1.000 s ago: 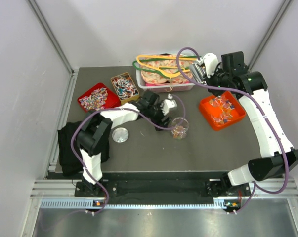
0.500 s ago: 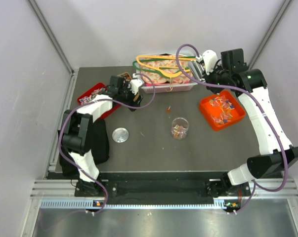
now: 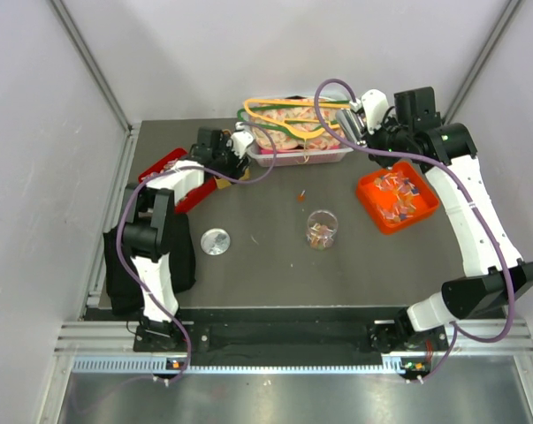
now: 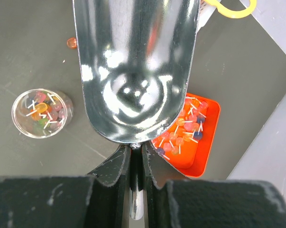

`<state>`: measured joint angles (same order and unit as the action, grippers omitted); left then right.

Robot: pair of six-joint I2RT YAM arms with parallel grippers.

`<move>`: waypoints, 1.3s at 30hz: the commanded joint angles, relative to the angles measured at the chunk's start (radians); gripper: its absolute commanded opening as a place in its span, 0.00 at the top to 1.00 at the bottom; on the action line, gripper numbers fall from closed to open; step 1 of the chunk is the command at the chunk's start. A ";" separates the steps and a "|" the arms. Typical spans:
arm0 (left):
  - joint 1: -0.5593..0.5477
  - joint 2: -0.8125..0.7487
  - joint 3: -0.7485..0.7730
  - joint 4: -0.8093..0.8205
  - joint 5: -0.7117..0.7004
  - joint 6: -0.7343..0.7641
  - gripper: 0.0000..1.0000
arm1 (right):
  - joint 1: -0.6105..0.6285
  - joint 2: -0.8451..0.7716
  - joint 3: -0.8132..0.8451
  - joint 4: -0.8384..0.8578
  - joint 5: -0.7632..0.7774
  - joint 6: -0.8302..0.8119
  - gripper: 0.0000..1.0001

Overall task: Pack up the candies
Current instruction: Move the storage box to the center of the board.

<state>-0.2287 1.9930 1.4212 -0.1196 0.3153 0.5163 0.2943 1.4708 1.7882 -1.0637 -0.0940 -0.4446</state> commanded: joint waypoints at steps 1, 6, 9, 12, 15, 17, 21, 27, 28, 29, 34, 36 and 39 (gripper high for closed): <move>0.012 0.009 0.021 0.018 -0.010 0.045 0.35 | 0.012 -0.027 0.014 0.031 0.000 0.001 1.00; 0.025 0.018 -0.011 0.008 -0.007 0.065 0.43 | 0.014 -0.020 0.036 0.021 -0.007 0.007 1.00; 0.029 0.010 -0.027 -0.006 0.013 0.065 0.47 | 0.013 -0.020 0.039 0.022 -0.004 0.009 1.00; 0.029 0.006 -0.041 -0.015 0.021 0.073 0.47 | 0.016 -0.020 0.039 0.019 -0.004 0.010 1.00; 0.029 0.016 -0.042 -0.026 0.027 0.080 0.50 | 0.017 -0.021 0.039 0.021 -0.003 0.014 1.00; 0.029 0.027 -0.035 -0.037 0.036 0.083 0.51 | 0.020 -0.020 0.040 0.019 -0.003 0.015 1.00; 0.029 0.030 -0.028 -0.057 0.056 0.090 0.57 | 0.023 -0.021 0.040 0.015 0.004 0.014 1.00; 0.028 0.015 -0.021 -0.120 0.113 0.105 0.67 | 0.026 -0.024 0.039 0.018 0.008 0.012 1.00; 0.028 0.012 -0.021 -0.126 0.119 0.102 0.69 | 0.026 -0.021 0.040 0.019 0.008 0.012 1.00; 0.028 0.004 -0.021 -0.144 0.136 0.102 0.70 | 0.026 -0.023 0.040 0.019 0.008 0.012 1.00; 0.025 -0.023 -0.036 -0.169 0.186 0.094 0.75 | 0.039 -0.015 0.054 0.013 0.011 0.012 1.00; 0.020 -0.040 -0.042 -0.186 0.203 0.082 0.76 | 0.042 -0.015 0.059 0.013 0.014 0.014 1.00; 0.008 -0.066 -0.053 -0.202 0.229 0.057 0.76 | 0.045 -0.009 0.069 0.007 0.017 0.010 1.00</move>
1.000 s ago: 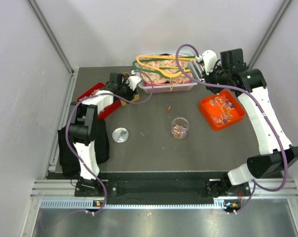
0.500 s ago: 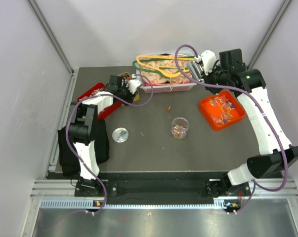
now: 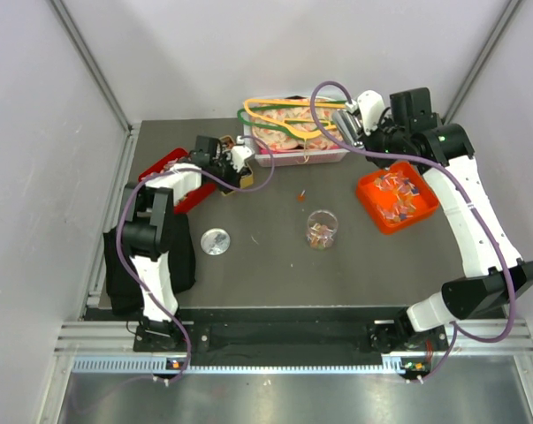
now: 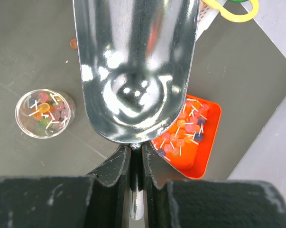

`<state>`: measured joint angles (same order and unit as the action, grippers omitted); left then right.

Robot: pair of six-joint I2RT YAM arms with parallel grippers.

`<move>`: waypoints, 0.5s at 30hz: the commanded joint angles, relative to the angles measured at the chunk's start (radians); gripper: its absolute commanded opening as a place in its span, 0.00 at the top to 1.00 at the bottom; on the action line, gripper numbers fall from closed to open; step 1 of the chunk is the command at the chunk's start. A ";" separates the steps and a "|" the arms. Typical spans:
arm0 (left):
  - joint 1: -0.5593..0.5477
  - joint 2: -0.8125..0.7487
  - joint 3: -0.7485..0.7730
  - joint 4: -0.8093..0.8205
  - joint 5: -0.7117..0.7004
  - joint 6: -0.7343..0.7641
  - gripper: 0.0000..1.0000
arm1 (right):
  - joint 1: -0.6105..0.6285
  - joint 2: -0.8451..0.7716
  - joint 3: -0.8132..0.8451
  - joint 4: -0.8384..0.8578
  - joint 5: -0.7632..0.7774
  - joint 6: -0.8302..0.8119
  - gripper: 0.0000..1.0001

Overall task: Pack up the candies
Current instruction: Move the storage box to the center of the board.

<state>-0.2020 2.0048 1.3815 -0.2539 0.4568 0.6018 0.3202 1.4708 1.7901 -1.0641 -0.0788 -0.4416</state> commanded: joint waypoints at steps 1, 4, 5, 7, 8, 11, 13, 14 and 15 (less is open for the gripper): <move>-0.025 -0.090 -0.016 -0.071 0.097 -0.034 0.76 | 0.022 -0.009 0.069 0.006 0.002 0.007 1.00; -0.053 -0.116 -0.039 -0.081 0.118 -0.074 0.76 | 0.022 -0.006 0.072 0.007 0.001 0.007 1.00; -0.069 -0.124 -0.047 -0.081 0.124 -0.101 0.76 | 0.026 -0.006 0.072 0.006 0.001 0.007 1.00; -0.094 -0.144 -0.070 -0.088 0.134 -0.125 0.76 | 0.031 -0.004 0.068 0.007 0.001 0.007 1.00; -0.123 -0.153 -0.078 -0.088 0.134 -0.146 0.76 | 0.033 -0.004 0.066 0.007 0.001 0.007 1.00; -0.184 -0.176 -0.113 -0.085 0.135 -0.190 0.76 | 0.037 -0.006 0.065 0.007 0.002 0.009 1.00; -0.218 -0.185 -0.137 -0.084 0.131 -0.209 0.76 | 0.042 -0.012 0.068 0.007 0.004 0.009 1.00; -0.250 -0.189 -0.145 -0.082 0.128 -0.226 0.75 | 0.043 -0.013 0.068 0.007 0.004 0.009 1.00; -0.264 -0.189 -0.156 -0.079 0.128 -0.237 0.75 | 0.043 -0.013 0.068 0.006 0.004 0.007 1.00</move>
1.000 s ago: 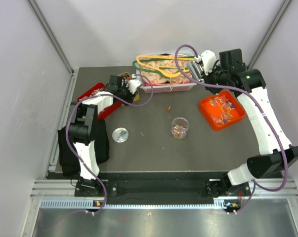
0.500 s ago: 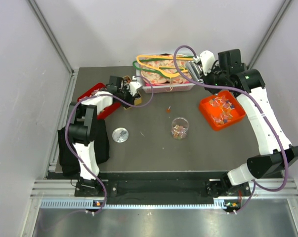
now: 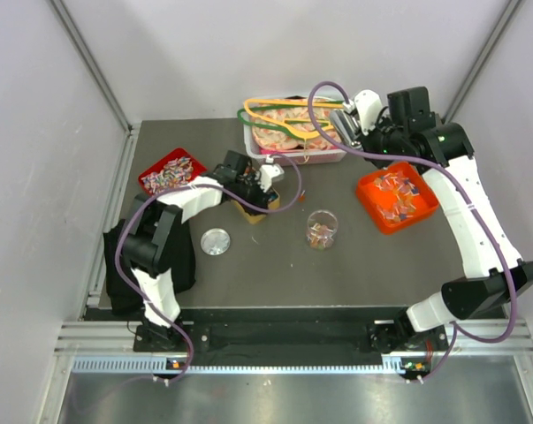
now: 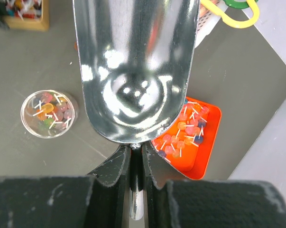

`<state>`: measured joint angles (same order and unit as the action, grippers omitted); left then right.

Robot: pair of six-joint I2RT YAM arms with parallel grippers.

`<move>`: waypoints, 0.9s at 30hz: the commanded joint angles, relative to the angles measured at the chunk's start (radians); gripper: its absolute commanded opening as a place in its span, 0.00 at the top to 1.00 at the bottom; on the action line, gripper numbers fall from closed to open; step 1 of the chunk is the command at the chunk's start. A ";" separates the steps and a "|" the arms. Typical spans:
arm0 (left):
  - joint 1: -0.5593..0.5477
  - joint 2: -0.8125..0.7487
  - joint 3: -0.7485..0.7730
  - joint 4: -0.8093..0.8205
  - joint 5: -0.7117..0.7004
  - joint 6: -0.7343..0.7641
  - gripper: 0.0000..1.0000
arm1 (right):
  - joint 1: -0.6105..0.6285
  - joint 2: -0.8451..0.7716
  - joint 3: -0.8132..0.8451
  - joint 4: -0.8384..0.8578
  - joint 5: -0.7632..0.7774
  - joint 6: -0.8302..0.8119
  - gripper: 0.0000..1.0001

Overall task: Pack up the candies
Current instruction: Move the storage box to the center of the board.

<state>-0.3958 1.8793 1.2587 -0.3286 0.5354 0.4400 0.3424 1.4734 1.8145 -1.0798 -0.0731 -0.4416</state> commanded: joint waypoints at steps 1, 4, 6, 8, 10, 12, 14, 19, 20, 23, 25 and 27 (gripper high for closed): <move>-0.084 -0.065 -0.038 -0.001 0.052 -0.089 0.76 | 0.020 -0.019 0.042 0.023 -0.001 0.007 1.00; -0.129 -0.063 -0.042 0.016 0.070 -0.158 0.76 | 0.021 -0.025 0.036 0.024 0.001 0.006 1.00; -0.158 -0.069 -0.036 0.033 0.077 -0.187 0.76 | 0.020 -0.031 0.025 0.023 0.001 0.007 1.00; -0.172 -0.091 -0.024 0.054 0.084 -0.227 0.75 | 0.021 -0.036 0.014 0.026 0.002 0.004 1.00; -0.173 -0.112 -0.004 0.074 0.061 -0.260 0.73 | 0.023 -0.036 0.008 0.027 -0.001 0.003 1.00; -0.164 -0.130 0.042 0.074 0.016 -0.259 0.65 | 0.027 -0.035 -0.003 0.029 0.001 0.003 1.00; -0.135 -0.135 0.102 0.074 -0.011 -0.262 0.56 | 0.041 -0.035 -0.012 0.032 0.007 0.001 1.00; -0.019 -0.141 0.217 0.066 -0.034 -0.284 0.37 | 0.076 -0.019 -0.006 0.029 0.024 -0.008 1.00; 0.024 -0.141 0.226 0.071 -0.052 -0.274 0.37 | 0.089 -0.019 0.000 0.026 0.030 -0.011 1.00; 0.126 -0.126 0.214 0.097 -0.063 -0.233 0.37 | 0.139 -0.005 0.020 0.011 0.050 -0.023 1.00; 0.176 -0.092 0.214 0.085 -0.055 -0.175 0.38 | 0.179 0.002 0.026 0.001 0.053 -0.029 1.00; 0.189 -0.062 0.205 0.068 -0.074 -0.129 0.39 | 0.205 0.005 0.029 0.001 0.050 -0.037 1.00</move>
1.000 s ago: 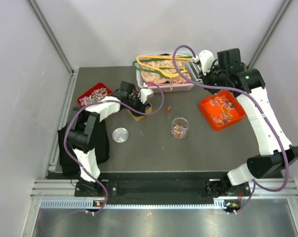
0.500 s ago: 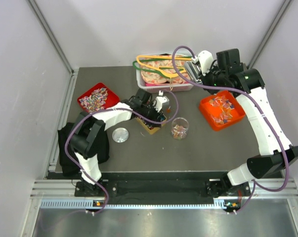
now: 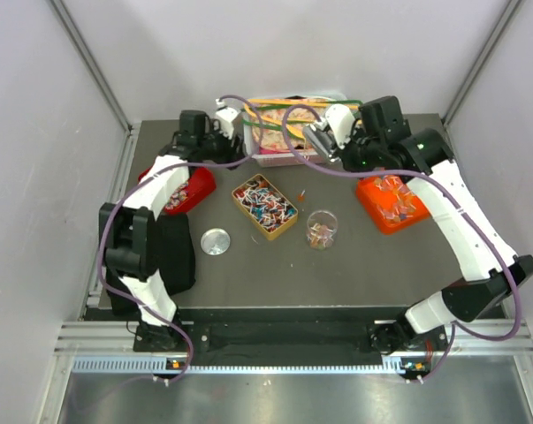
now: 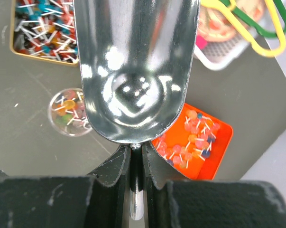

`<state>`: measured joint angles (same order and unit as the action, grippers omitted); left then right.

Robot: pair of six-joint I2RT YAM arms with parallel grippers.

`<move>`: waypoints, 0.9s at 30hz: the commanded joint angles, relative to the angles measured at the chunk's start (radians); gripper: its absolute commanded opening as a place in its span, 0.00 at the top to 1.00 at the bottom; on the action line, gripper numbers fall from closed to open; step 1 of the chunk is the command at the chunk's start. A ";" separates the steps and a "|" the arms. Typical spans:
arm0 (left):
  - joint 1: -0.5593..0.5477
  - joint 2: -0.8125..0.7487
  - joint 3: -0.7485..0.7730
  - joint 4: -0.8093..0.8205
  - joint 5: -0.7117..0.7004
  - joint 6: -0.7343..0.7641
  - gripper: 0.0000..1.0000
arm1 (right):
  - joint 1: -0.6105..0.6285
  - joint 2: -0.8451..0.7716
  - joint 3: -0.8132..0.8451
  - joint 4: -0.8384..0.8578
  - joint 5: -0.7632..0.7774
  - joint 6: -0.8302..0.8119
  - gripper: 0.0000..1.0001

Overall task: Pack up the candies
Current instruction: Move the storage box to the center of the board, then adjust the spatula.

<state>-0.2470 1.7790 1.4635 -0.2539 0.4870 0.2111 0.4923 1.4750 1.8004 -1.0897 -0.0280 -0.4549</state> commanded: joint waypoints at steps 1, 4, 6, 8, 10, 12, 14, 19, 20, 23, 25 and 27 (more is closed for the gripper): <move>0.046 0.048 -0.008 -0.010 -0.028 0.150 0.39 | 0.078 0.016 0.047 0.010 0.005 -0.027 1.00; 0.048 0.082 -0.038 0.012 -0.047 0.188 0.40 | 0.118 0.039 0.068 -0.001 -0.003 -0.031 1.00; 0.049 0.108 -0.037 0.015 -0.042 0.194 0.41 | 0.135 0.057 0.076 -0.004 -0.006 -0.034 1.00; 0.054 0.118 -0.031 0.016 -0.027 0.195 0.42 | 0.164 0.077 0.085 -0.016 -0.004 -0.041 1.00; 0.054 0.131 -0.029 0.010 -0.016 0.203 0.43 | 0.184 0.088 0.080 -0.022 -0.004 -0.047 1.00; 0.052 0.141 -0.029 -0.001 -0.014 0.214 0.43 | 0.210 0.100 0.068 -0.022 0.000 -0.051 1.00; 0.054 0.148 -0.031 -0.024 -0.013 0.237 0.44 | 0.230 0.105 0.053 -0.018 0.005 -0.054 1.00; 0.054 0.149 -0.055 -0.042 -0.016 0.266 0.47 | 0.249 0.143 0.031 -0.012 -0.006 -0.054 1.00; 0.052 0.149 -0.064 -0.048 -0.010 0.269 0.47 | 0.252 0.149 0.019 -0.007 -0.006 -0.054 1.00; 0.054 0.149 -0.077 -0.054 0.002 0.271 0.51 | 0.264 0.182 0.002 0.005 0.010 -0.050 1.00; 0.054 0.154 -0.081 -0.064 0.010 0.281 0.51 | 0.273 0.208 0.001 0.011 0.025 -0.050 1.00; 0.052 0.157 -0.083 -0.071 0.018 0.283 0.52 | 0.282 0.228 0.008 0.011 0.075 -0.048 1.00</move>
<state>-0.1970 1.9366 1.3865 -0.3161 0.4610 0.4641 0.7441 1.6653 1.8046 -1.1152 -0.0113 -0.4976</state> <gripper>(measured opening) 0.485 0.080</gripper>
